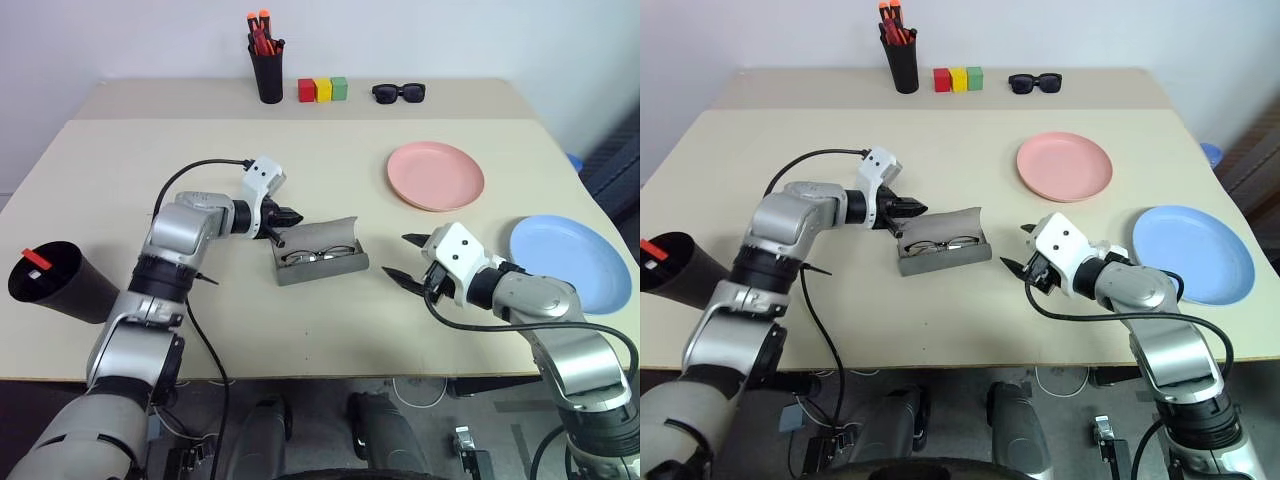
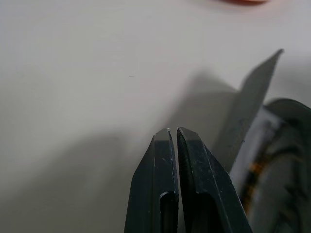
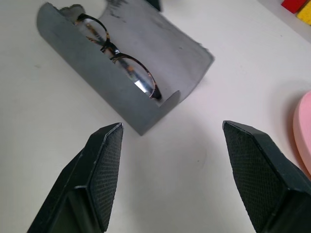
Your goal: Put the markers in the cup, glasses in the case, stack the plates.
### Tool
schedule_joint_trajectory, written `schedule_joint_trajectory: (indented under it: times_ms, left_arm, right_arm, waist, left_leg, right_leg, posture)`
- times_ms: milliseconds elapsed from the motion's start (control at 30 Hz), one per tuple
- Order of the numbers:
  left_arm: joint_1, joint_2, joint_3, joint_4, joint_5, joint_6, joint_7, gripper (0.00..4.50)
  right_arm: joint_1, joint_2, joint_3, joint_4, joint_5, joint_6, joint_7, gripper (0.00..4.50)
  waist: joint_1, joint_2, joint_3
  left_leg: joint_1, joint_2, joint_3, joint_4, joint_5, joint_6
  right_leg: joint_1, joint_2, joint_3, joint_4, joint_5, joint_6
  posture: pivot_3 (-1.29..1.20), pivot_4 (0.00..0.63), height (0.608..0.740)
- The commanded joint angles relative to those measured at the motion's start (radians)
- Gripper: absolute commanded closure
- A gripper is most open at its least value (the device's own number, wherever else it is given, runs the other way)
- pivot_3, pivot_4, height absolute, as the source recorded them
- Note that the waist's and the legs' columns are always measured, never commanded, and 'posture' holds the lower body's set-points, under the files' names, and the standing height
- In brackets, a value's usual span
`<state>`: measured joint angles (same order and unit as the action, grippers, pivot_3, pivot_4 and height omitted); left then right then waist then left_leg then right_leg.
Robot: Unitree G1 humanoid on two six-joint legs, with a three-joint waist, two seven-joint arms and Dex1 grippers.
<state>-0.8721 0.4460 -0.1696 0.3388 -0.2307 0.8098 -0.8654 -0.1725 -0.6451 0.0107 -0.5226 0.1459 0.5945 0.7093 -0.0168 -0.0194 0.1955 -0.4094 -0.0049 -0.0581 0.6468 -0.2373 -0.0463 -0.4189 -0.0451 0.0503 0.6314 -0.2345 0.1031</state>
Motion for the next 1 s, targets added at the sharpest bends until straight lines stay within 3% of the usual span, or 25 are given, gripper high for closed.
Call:
schedule_joint_trajectory:
  times_ms: [33, 200, 367, 567, 733, 867, 1000]
  left_arm:
    - [0.118, 0.057, -0.019, -0.274, -0.051, -0.010, -0.083, 4.34]
    - [0.281, 0.123, -0.045, -0.479, -0.041, -0.138, -0.140, 4.34]
    - [0.399, 0.156, -0.059, -0.542, -0.005, -0.315, -0.158, 4.34]
    - [0.450, 0.101, 0.001, -0.536, -0.012, -0.479, -0.101, 4.34]
    - [0.525, 0.060, 0.047, -0.607, -0.068, -0.499, -0.064, 4.34]
    - [0.599, 0.056, 0.049, -0.678, -0.081, -0.475, -0.029, 4.34]
    - [0.647, 0.058, 0.052, -0.727, -0.085, -0.452, 0.004, 4.34]
  right_arm:
    - [-0.053, 0.020, -0.019, 0.051, 0.008, -0.030, -0.031, 1.19]
    - [-0.080, 0.021, -0.020, 0.100, 0.008, -0.045, -0.047, 1.19]
    - [-0.119, 0.039, -0.020, 0.162, 0.011, -0.047, -0.073, 1.19]
    - [-0.208, 0.049, 0.010, 0.309, -0.062, -0.085, -0.136, 1.19]
    - [-0.340, 0.046, 0.080, 0.600, -0.221, -0.208, -0.259, 1.19]
    - [-0.458, 0.037, 0.173, 0.898, -0.355, -0.414, -0.313, 1.19]
    - [-0.558, 0.058, 0.215, 1.136, -0.407, -0.567, -0.335, 1.19]
  waist:
    - [-0.001, 0.001, 0.000]
    - [0.001, 0.001, 0.000]
    - [0.004, 0.001, 0.000]
    - [0.003, 0.001, 0.000]
    - [-0.003, 0.001, 0.000]
    - [-0.005, 0.001, 0.000]
    - [-0.005, 0.001, 0.000]
  left_leg:
    - [0.000, 0.000, 0.000, 0.001, 0.000, 0.000]
    - [0.001, 0.001, 0.001, 0.000, 0.000, 0.000]
    - [0.001, 0.001, 0.001, 0.001, 0.000, 0.000]
    - [0.001, 0.001, 0.002, 0.001, 0.000, 0.000]
    - [0.001, 0.001, 0.003, 0.001, 0.000, 0.000]
    - [0.001, 0.001, 0.003, 0.000, 0.000, 0.000]
    - [0.001, 0.001, 0.003, 0.000, 0.000, 0.000]
  right_leg:
    - [0.000, 0.000, 0.000, 0.000, 0.000, 0.000]
    - [0.000, 0.000, 0.001, 0.000, 0.000, 0.000]
    - [0.000, 0.000, 0.001, 0.000, -0.002, -0.004]
    - [0.001, 0.000, 0.001, 0.000, -0.002, -0.004]
    - [0.000, 0.000, 0.002, 0.000, -0.002, -0.004]
    - [0.000, 0.000, 0.002, 0.000, 0.000, -0.001]
    - [0.000, 0.000, 0.002, 0.000, 0.000, -0.001]
  posture:
    - [0.00, 0.150, 0.740]
    - [0.00, 0.150, 0.740]
    - [0.00, 0.150, 0.740]
    - [0.00, 0.150, 0.740]
    - [0.00, 0.150, 0.740]
    - [0.00, 0.150, 0.740]
    - [0.00, 0.150, 0.740]
